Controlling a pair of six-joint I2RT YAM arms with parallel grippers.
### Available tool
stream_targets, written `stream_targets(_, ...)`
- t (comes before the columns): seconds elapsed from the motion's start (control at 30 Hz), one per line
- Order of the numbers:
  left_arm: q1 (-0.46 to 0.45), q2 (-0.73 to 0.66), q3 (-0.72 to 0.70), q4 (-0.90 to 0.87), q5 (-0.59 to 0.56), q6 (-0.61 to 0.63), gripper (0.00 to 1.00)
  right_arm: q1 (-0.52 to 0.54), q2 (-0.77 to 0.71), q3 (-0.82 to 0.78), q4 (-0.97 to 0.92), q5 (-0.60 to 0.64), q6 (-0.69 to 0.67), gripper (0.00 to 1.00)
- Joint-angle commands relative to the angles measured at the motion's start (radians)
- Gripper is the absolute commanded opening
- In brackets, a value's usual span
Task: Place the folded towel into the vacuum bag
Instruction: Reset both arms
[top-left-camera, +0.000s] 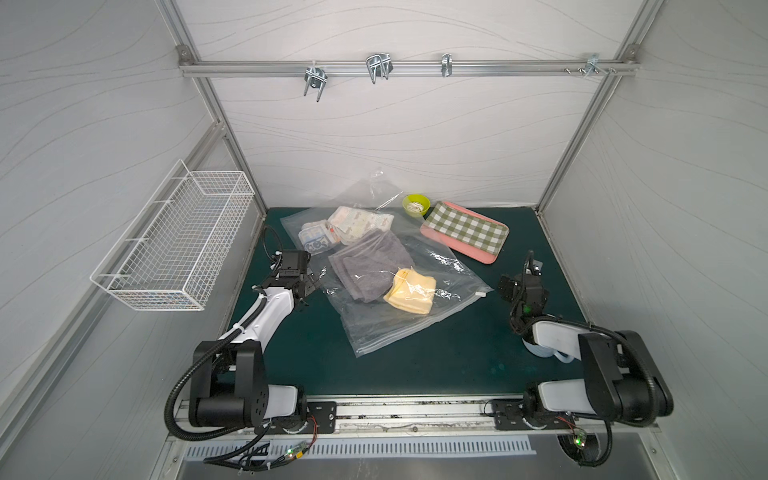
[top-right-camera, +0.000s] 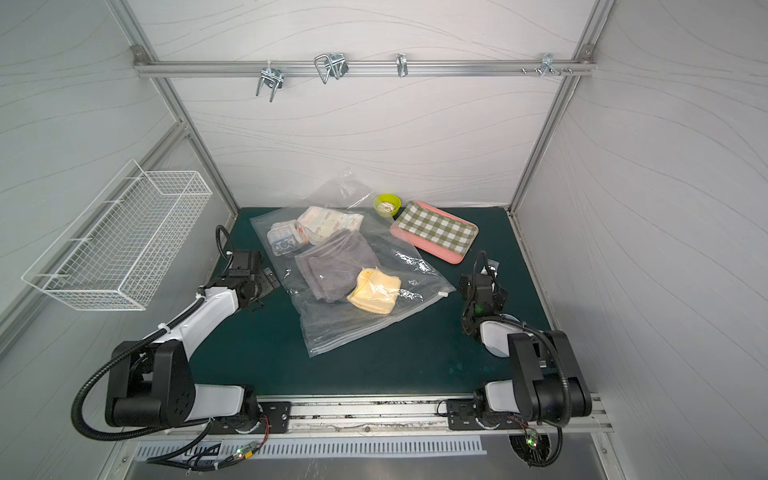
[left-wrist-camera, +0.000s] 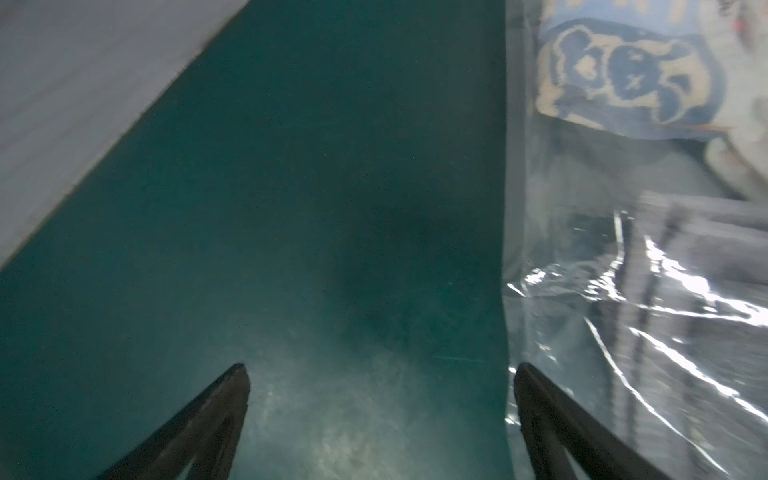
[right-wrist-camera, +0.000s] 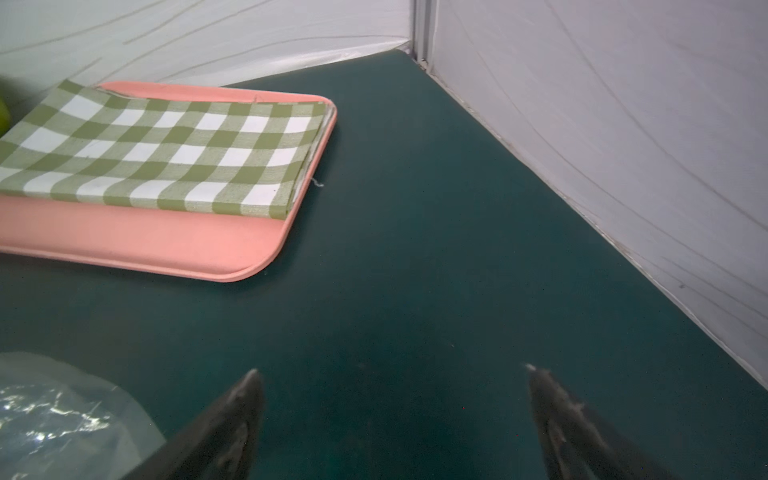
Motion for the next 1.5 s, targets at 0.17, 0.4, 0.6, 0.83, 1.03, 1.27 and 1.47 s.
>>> stream_targets(0.17,0.009,0.07,-0.046,0.329,-0.199,0.173,1.0,-0.064,0.181,-0.026,0.356,-0.461,-0.18,0.99)
stream_targets(0.4,0.009,0.1,-0.262,0.923,-0.088,0.358,1.0,-0.064,0.171,0.047,0.217,-0.513,-0.199,0.99)
stream_targets(0.6,-0.01,0.153,-0.313,1.085,0.08,0.447,1.0,-0.064,0.167,0.048,0.209,-0.511,-0.198,0.99)
stream_targets(0.83,-0.011,0.176,-0.37,1.184,0.236,0.502,1.0,-0.075,0.169,0.062,0.184,-0.487,-0.176,0.99)
stream_targets(1.03,-0.011,0.19,-0.388,1.251,0.232,0.511,1.0,-0.072,0.17,0.076,0.16,-0.467,-0.17,0.99)
stream_targets(1.27,-0.031,0.188,-0.397,1.267,0.19,0.517,1.0,-0.068,0.17,0.077,0.158,-0.46,-0.17,0.99)
stream_targets(1.47,-0.031,0.19,-0.393,1.263,0.192,0.516,1.0,-0.068,0.169,0.074,0.163,-0.46,-0.172,0.99)
